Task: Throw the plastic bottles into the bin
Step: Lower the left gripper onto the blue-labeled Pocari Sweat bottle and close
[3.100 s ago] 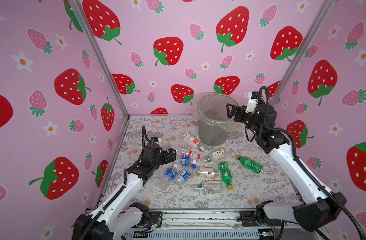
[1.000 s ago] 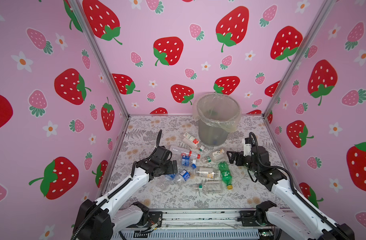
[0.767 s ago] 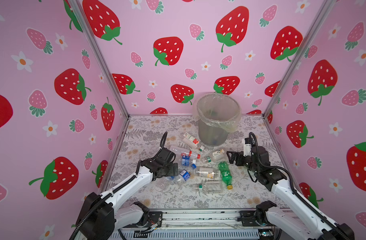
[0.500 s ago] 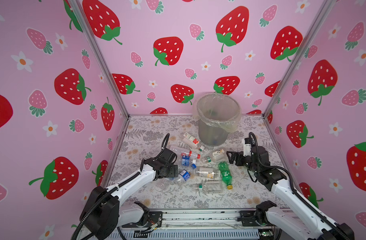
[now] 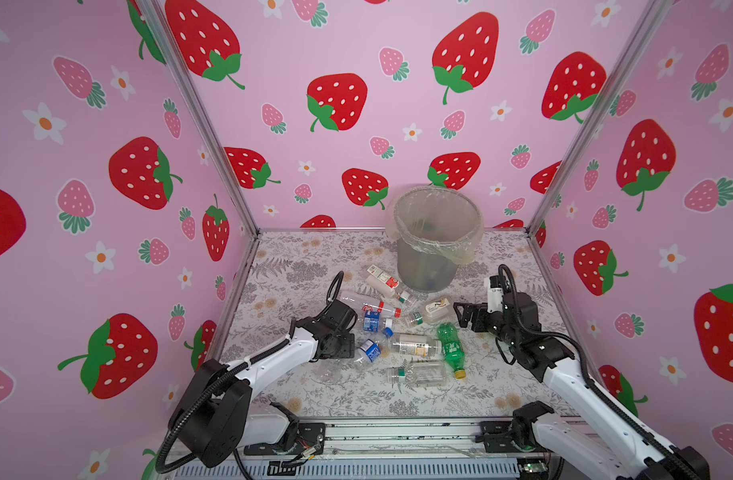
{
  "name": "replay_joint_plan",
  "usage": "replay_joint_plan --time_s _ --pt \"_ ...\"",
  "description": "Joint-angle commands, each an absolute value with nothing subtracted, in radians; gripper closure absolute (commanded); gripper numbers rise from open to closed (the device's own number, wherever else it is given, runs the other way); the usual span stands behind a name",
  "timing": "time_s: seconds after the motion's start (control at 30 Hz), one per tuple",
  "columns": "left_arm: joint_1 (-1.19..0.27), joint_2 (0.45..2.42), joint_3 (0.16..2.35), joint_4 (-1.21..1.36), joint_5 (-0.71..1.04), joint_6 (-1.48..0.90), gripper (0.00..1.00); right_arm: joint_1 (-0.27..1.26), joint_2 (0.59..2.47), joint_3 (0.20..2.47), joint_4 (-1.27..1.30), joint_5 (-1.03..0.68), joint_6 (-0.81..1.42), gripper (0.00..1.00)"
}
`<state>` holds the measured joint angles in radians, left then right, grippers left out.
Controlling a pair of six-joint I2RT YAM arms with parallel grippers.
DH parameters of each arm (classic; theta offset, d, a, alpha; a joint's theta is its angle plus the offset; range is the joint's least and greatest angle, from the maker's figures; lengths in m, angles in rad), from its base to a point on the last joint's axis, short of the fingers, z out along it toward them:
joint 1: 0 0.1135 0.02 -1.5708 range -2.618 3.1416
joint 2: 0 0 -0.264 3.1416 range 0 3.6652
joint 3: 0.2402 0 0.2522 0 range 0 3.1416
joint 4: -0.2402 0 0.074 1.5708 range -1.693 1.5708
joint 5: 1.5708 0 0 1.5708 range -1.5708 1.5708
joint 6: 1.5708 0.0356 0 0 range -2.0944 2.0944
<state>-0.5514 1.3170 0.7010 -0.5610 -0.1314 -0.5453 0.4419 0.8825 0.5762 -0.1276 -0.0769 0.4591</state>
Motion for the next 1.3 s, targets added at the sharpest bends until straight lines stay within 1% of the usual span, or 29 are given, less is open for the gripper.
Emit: replay_joint_plan --time_s 0.0,0.07,0.13,0.23,0.37,0.7,0.93,1.1,1.27 --pt "-0.563 1.316 0.691 -0.560 -0.177 -0.543 0.22 0.436 0.867 0.567 -0.121 -0.079 0.457 0.01" --pt "-0.564 1.316 0.686 -0.553 -0.171 -0.542 0.26 0.436 0.867 0.567 -0.121 -0.078 0.457 0.01" --pt "-0.566 1.319 0.686 -0.553 -0.169 -0.541 0.27 0.436 0.868 0.568 -0.118 -0.078 0.458 0.01" --pt "-0.567 1.319 0.690 -0.554 -0.162 -0.538 0.33 0.437 0.869 0.569 -0.119 -0.077 0.458 0.01" --pt "-0.570 1.311 0.711 -0.579 -0.157 -0.527 0.35 0.435 0.870 0.578 -0.123 -0.070 0.449 0.01" --pt "-0.571 1.169 0.713 -0.619 -0.185 -0.536 0.35 0.436 0.876 0.596 -0.120 -0.072 0.454 0.01" --pt "-0.571 1.092 0.734 -0.632 -0.168 -0.549 0.35 0.436 0.868 0.600 -0.121 -0.068 0.459 0.01" --pt "-0.571 1.042 0.736 -0.604 -0.144 -0.547 0.35 0.436 0.858 0.588 -0.124 -0.062 0.462 0.01" --pt "-0.571 0.946 0.706 -0.524 -0.143 -0.547 0.35 0.436 0.855 0.592 -0.133 -0.052 0.456 0.01"
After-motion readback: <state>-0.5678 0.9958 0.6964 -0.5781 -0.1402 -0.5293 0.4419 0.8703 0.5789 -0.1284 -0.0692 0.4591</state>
